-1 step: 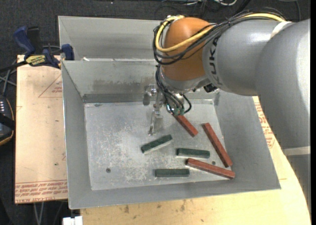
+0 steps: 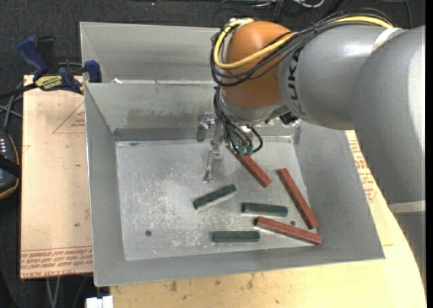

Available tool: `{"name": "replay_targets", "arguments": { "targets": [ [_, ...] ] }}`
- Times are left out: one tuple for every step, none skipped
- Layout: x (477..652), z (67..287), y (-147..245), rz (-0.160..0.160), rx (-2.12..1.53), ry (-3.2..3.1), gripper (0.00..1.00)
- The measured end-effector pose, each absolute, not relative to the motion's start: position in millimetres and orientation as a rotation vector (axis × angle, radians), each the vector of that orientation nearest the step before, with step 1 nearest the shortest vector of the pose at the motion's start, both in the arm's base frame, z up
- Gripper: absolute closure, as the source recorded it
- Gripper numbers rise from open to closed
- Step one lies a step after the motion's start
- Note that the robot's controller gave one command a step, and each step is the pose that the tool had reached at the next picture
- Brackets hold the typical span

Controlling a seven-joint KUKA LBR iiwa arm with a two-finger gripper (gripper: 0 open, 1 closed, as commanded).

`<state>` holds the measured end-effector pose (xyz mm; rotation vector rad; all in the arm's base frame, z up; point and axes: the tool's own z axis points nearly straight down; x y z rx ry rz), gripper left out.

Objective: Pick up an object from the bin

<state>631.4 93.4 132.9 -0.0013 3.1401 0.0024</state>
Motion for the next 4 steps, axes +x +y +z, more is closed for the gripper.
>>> {"name": "replay_targets", "arguments": {
  "targets": [
    [619.8,87.3,41.6,0.005,0.053,3.135,0.0],
    [628.8,71.0,32.3,-0.007,0.091,3.139,0.0],
    [604.3,120.7,72.1,0.002,0.429,3.111,1.0],
    [604.3,120.7,72.0,0.002,0.429,3.111,0.0]
  ]
}}
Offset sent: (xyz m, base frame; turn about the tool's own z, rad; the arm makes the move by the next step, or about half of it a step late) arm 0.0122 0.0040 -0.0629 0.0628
